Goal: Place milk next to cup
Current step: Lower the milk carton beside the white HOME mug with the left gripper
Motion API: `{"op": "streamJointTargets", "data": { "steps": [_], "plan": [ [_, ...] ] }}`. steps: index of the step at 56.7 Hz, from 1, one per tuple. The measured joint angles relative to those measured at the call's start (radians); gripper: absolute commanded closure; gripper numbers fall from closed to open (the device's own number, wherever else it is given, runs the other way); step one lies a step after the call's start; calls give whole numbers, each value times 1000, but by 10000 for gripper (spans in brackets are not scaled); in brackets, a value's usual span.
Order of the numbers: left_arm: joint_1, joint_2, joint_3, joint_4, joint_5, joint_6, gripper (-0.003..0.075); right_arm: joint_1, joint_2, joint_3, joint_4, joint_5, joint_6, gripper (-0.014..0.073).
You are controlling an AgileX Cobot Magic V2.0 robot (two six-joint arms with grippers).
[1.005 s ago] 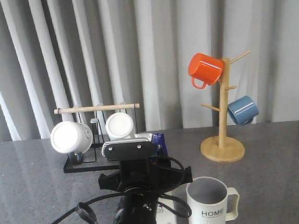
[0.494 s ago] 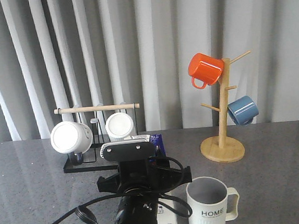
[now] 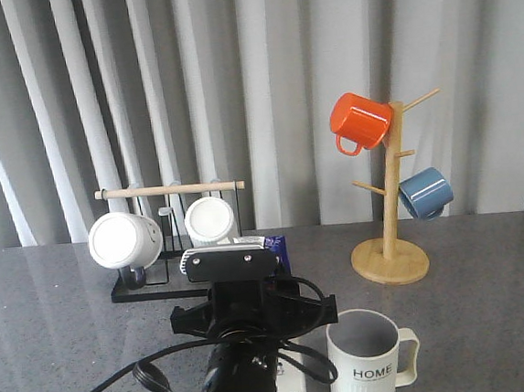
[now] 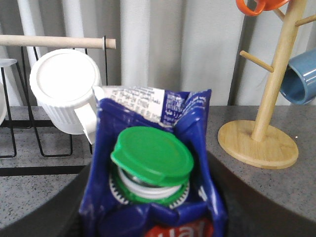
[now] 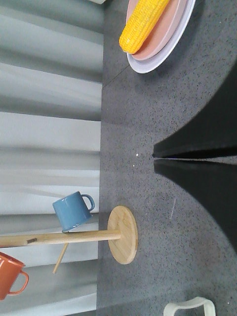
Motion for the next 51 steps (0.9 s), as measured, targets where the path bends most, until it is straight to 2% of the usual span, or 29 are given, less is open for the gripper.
{"op": "streamJointTargets", "data": {
  "steps": [37,45,51],
  "plan": [
    [0,-2,0,4,31,13,472,0,0,0,0,0,0,596],
    [0,-5,0,5,38,16,423,0,0,0,0,0,0,596],
    [0,-8,0,4,44,16,345,0,0,0,0,0,0,596]
  ]
}}
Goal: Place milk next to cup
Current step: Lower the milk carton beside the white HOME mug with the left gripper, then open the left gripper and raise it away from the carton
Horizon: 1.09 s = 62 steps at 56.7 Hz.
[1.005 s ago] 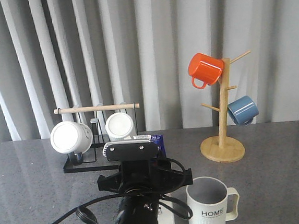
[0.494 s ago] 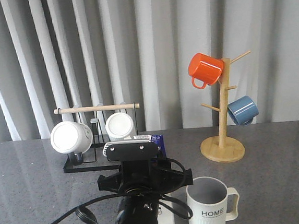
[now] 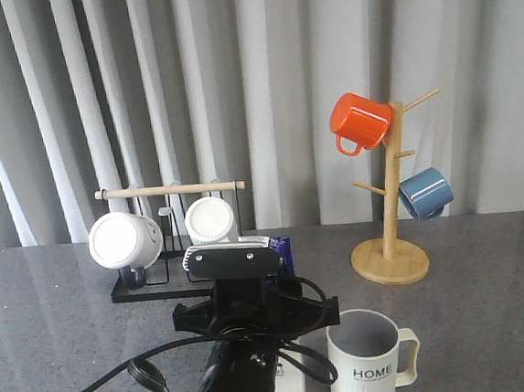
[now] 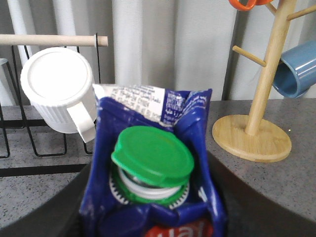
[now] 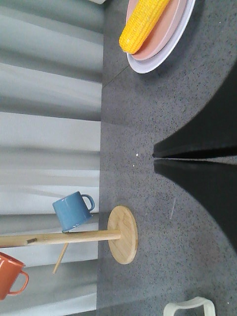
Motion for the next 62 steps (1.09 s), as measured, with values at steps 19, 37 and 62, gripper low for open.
{"op": "streamJointTargets", "data": {
  "steps": [19,37,62],
  "plan": [
    [0,1,3,-36,41,0,76,0,0,0,0,0,0,596],
    [0,-1,3,-38,42,51,11,0,0,0,0,0,0,596],
    [0,-107,3,-12,44,60,19,0,0,0,0,1,0,596]
  ]
}}
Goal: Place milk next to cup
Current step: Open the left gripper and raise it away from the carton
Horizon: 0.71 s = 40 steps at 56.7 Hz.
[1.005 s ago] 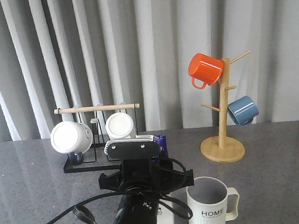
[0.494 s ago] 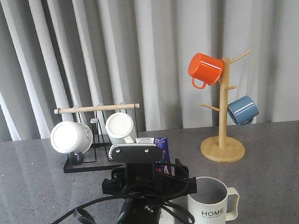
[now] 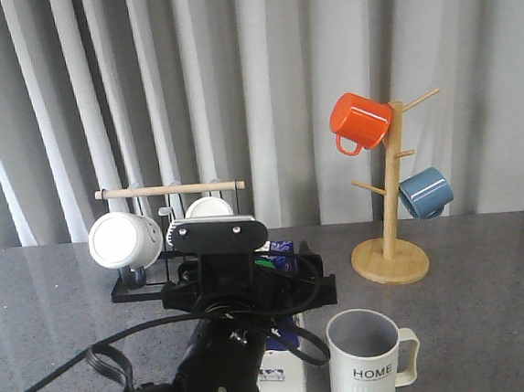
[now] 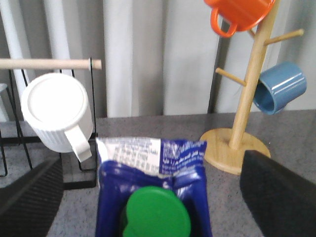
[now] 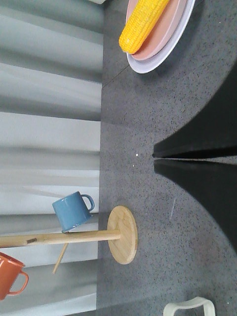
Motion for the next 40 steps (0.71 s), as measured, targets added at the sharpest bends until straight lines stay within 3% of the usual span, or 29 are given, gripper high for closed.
{"op": "streamJointTargets", "data": {
  "steps": [9,15,19,23,31,40],
  "plan": [
    [0,-69,0,61,20,2,34,0,0,0,0,0,0,596],
    [0,-132,0,93,60,2,90,0,0,0,0,0,0,596],
    [0,-184,0,104,89,3,178,0,0,0,0,-1,0,596],
    [0,-236,0,106,110,22,321,0,0,0,0,-1,0,596],
    [0,-341,0,107,168,112,727,0,0,0,0,-1,0,596],
    [0,-448,9,76,243,204,728,0,0,0,0,-1,0,596]
  ]
}}
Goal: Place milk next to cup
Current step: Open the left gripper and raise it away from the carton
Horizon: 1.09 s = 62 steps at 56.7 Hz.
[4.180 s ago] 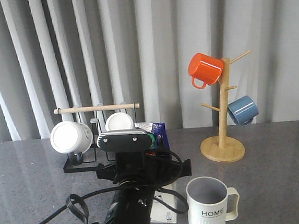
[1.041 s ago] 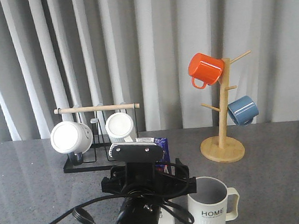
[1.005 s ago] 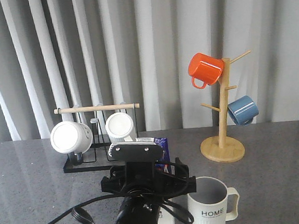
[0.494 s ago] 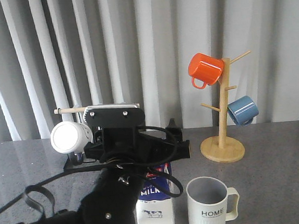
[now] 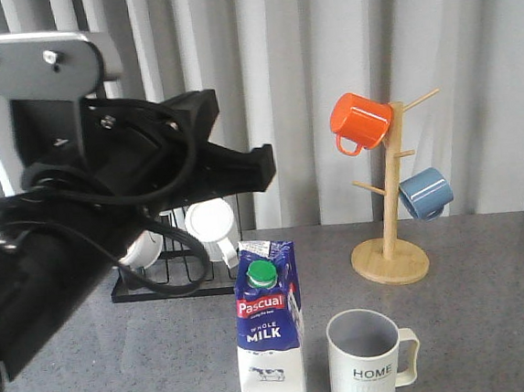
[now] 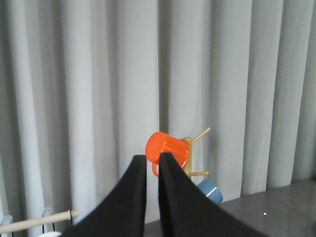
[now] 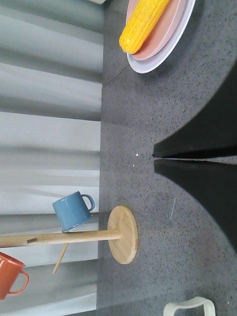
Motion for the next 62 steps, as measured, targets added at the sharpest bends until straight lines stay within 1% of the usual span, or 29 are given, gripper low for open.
{"op": "streamJointTargets", "data": {
  "steps": [4,12,29,35,42,46,48,53,56,62],
  "plan": [
    [0,-41,19,-24,-10,19,728,0,0,0,0,0,0,596],
    [0,-92,35,-46,-77,31,728,0,0,0,0,1,0,596],
    [0,-111,35,-50,-156,31,728,0,0,0,0,1,0,596],
    [0,-126,35,-52,-149,31,728,0,0,0,0,0,0,596],
    [0,-157,35,-40,-86,23,728,0,0,0,0,0,0,596],
    [0,-164,35,8,-8,2,728,0,0,0,0,0,0,596],
    [1,-164,35,55,44,-17,728,0,0,0,0,0,0,596],
    [14,-175,54,228,158,-98,728,0,0,0,0,0,0,596],
    [26,-189,81,338,199,-177,728,0,0,0,0,0,0,596],
    [92,-230,165,526,217,-414,728,0,0,0,0,2,0,596]
  ]
}}
